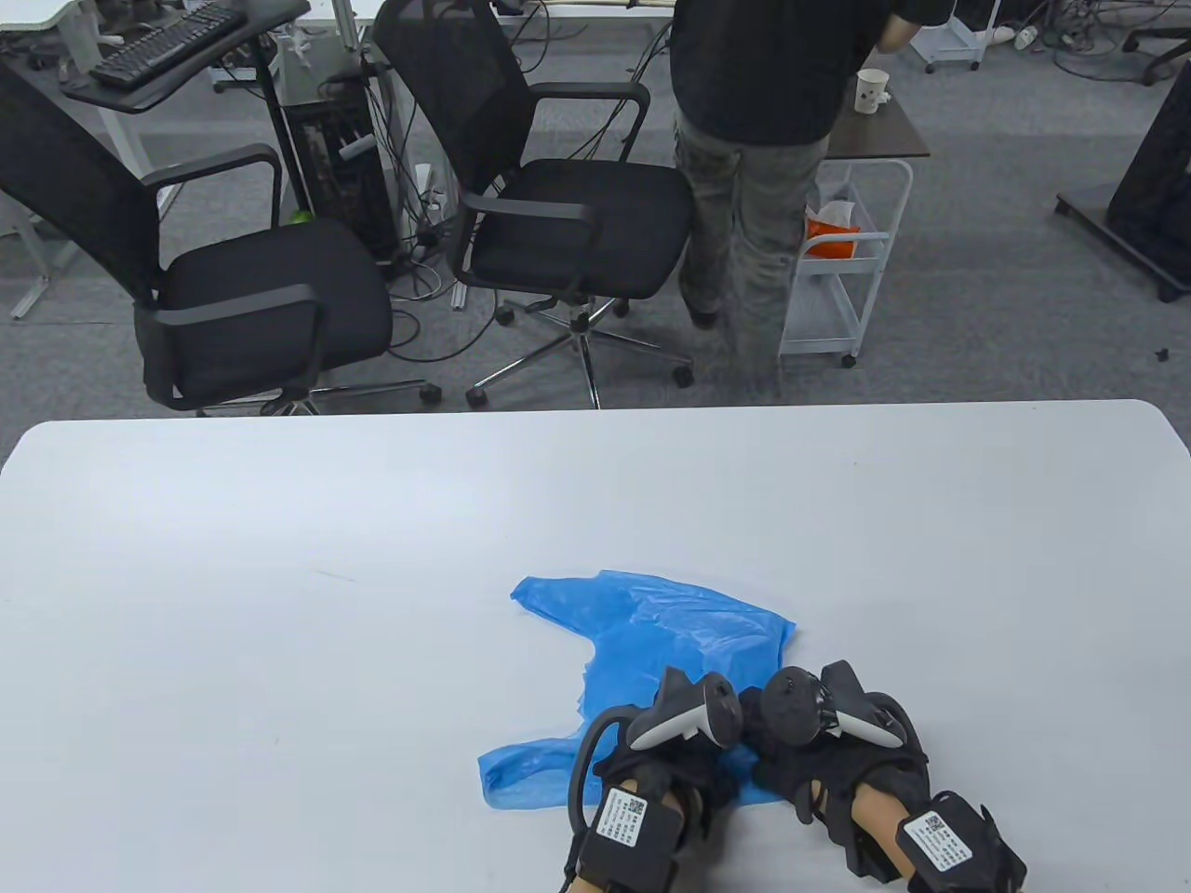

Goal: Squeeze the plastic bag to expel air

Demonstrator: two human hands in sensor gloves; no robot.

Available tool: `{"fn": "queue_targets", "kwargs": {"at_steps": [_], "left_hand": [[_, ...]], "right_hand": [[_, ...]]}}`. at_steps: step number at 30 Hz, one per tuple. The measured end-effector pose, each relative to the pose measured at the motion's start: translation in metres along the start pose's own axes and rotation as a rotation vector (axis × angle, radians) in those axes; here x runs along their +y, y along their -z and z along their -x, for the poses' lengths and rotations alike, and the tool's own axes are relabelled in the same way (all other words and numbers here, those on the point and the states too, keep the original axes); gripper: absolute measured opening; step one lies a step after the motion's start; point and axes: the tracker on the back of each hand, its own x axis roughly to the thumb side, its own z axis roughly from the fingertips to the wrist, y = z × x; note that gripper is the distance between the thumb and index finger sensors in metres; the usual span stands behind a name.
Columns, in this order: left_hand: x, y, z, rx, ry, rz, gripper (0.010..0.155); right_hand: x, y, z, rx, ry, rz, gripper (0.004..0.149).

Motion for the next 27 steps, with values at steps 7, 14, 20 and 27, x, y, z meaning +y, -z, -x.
{"fn": "queue_targets", "kwargs": {"at_steps": [7,14,20,27], "left_hand": [[0.002,-0.005,0.027,0.052,-0.019,0.012,0.077],[-0.004,-0.026,0.080,0.151,0.007,0.019,0.076],[-0.011,-0.036,0.102,0.167,-0.037,-0.003,0.075],[-0.014,-0.035,0.102,0.155,-0.078,-0.012,0.075]], "right_hand": [[0.000,0.000,0.002,-0.003,0.011,0.005,0.063],[0.000,0.000,0.004,-0.002,0.022,0.004,0.063],[0.001,-0.001,0.004,0.002,0.025,0.004,0.063],[-0.020,0.002,0.003,0.041,0.064,-0.117,0.062]]}}
